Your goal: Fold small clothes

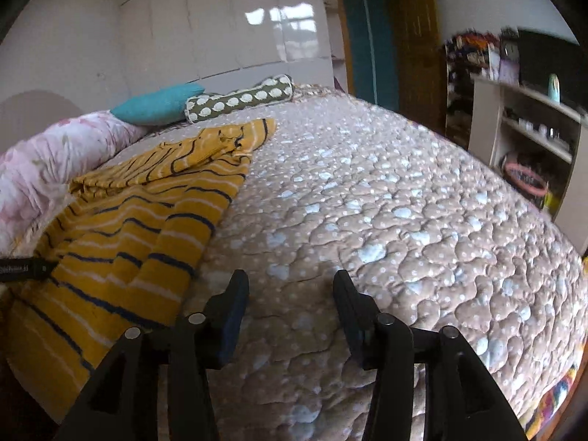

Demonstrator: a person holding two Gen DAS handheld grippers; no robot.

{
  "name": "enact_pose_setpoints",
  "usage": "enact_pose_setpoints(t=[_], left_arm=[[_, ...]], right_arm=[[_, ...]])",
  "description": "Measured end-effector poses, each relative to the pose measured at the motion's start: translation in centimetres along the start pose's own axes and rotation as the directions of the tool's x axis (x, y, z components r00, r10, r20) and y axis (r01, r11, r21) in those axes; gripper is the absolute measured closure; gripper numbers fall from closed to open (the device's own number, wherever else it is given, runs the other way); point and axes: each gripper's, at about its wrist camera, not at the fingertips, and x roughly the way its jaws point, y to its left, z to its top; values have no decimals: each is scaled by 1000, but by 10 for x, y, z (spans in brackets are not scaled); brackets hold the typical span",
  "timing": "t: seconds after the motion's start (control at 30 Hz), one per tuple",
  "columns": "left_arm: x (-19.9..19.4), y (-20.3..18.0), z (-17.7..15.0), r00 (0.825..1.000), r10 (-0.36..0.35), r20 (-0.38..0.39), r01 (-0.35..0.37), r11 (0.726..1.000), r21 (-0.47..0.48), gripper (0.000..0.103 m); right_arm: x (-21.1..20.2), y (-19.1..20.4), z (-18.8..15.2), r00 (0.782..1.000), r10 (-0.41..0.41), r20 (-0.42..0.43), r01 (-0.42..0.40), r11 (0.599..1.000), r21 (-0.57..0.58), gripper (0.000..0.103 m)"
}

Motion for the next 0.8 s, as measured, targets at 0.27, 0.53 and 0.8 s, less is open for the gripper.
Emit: enact_pose_setpoints(t=[0.27,0.53,0.8], left_arm=[[8,5,-1,999,29,-30,-31,997,-65,0],[6,-1,-5,997,74,-5,-74,996,-58,0],[5,-2,-6,996,84,7,-83,996,-41,0]], right_arm=[[1,3,-8,998,-1,61,3,1000,-31,44],[0,5,-11,998,-1,69,5,999,-54,43],[-1,6,-12,997,-2,72,6,998,-55,42]])
